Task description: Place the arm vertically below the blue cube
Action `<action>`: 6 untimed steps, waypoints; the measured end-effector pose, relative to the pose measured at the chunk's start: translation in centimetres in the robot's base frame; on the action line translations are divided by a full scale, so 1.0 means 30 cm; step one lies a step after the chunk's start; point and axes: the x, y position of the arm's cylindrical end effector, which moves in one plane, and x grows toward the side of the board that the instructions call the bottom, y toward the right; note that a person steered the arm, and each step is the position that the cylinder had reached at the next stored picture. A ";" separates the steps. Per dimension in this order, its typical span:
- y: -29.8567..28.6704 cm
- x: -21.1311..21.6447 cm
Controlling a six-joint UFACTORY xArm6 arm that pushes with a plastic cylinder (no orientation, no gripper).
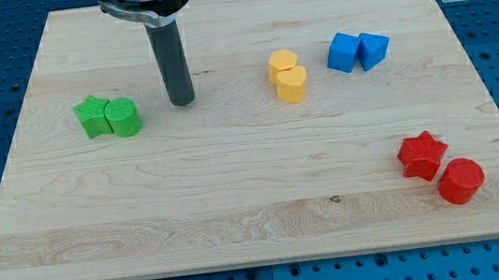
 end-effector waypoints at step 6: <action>0.248 0.166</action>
